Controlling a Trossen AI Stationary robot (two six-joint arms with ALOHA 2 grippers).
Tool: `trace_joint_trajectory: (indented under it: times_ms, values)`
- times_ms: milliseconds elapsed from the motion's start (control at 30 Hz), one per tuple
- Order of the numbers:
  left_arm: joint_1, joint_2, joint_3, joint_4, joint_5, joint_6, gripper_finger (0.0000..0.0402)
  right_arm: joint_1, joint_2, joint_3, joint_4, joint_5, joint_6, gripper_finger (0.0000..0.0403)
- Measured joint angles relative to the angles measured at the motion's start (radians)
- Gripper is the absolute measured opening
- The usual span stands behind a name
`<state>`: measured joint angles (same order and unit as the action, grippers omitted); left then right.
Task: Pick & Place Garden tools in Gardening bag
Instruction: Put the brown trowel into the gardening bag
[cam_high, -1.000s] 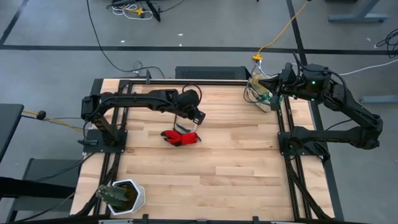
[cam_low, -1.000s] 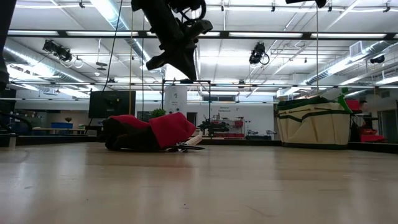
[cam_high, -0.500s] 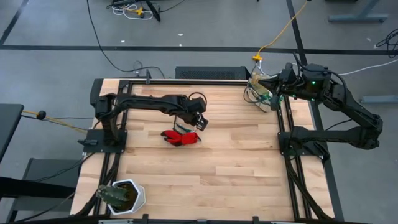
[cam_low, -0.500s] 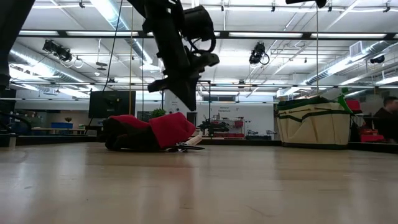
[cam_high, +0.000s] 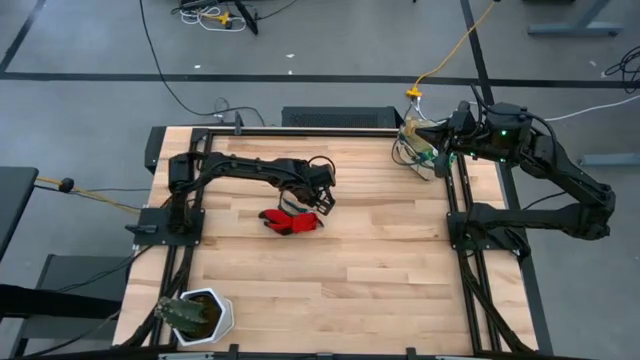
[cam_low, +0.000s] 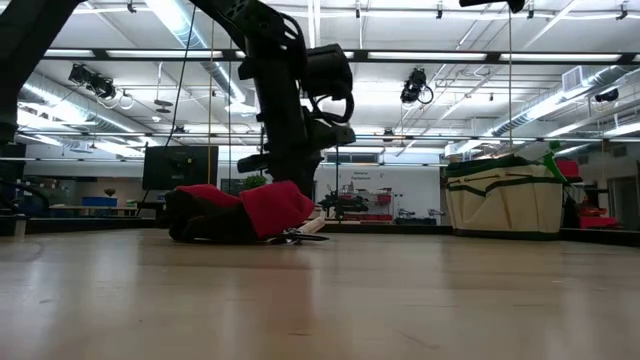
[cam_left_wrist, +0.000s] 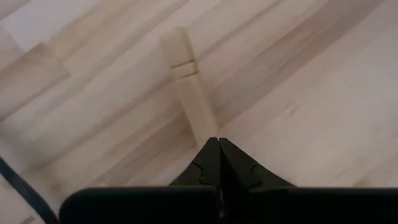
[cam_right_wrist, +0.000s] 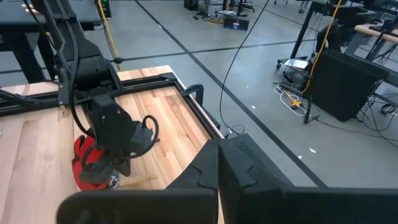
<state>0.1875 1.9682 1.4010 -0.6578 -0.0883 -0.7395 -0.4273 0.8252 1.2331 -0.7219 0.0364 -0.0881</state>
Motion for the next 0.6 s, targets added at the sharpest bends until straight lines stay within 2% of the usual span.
trace_joint_trajectory:
  times_ms: [433, 600]
  values:
    - [0.001, 0.026, 0.000, 0.011, -0.004, 0.002, 0.0000, 0.000, 0.008, 0.000, -0.002, 0.000, 0.002, 0.0000]
    - [0.001, 0.026, 0.000, 0.013, -0.004, 0.001, 0.0020, 0.000, 0.008, 0.000, -0.002, 0.000, 0.003, 0.0000]
